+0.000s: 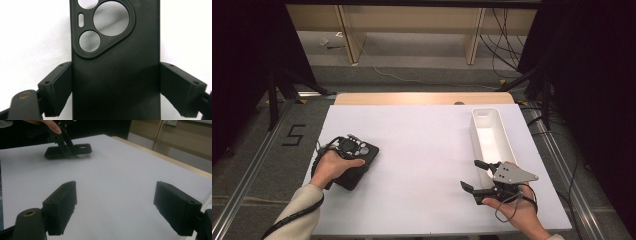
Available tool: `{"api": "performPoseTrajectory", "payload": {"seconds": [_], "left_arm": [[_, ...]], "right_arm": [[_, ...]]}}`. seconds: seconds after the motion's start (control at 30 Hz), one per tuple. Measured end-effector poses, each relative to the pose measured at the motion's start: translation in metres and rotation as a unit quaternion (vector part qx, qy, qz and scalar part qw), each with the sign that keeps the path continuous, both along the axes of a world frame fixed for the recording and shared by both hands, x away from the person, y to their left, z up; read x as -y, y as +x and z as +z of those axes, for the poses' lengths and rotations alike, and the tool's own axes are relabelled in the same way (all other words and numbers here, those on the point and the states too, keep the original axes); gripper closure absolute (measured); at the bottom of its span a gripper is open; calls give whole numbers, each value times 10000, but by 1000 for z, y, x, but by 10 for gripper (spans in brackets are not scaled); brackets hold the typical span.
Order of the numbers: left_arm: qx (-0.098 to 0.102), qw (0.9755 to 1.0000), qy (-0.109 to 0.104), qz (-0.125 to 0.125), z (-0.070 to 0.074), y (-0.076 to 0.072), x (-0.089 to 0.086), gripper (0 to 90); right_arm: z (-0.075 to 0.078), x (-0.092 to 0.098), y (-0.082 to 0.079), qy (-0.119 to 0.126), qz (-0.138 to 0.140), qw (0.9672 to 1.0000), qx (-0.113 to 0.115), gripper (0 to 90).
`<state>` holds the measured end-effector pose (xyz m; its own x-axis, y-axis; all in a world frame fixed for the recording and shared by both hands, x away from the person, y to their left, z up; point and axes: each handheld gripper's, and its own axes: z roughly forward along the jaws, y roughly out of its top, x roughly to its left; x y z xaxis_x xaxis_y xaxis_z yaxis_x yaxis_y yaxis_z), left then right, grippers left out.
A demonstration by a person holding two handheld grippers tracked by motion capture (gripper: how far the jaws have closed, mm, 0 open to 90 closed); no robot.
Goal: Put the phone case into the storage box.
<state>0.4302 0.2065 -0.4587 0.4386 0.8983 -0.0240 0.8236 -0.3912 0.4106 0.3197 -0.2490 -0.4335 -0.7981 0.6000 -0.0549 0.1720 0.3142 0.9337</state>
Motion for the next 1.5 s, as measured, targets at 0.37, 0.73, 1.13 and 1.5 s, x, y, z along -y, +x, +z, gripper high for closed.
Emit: {"api": "performPoseTrajectory", "payload": {"seconds": [0.37,0.73,1.13,1.5], "left_arm": [[574,9979,-309,59,19,-6,6,154],[942,9939,-543,194,25,-11,3,155],[1404,9867,-796,181,35,-16,11,155],[1867,9773,-998,125,38,-23,26,155]], "right_arm": [[1,1,0,21,-16,10000,2,198],[0,0,0,28,-14,10000,4,198],[1,0,0,39,-26,10000,3,198],[1,0,1,52,-53,10000,26,198]]}}
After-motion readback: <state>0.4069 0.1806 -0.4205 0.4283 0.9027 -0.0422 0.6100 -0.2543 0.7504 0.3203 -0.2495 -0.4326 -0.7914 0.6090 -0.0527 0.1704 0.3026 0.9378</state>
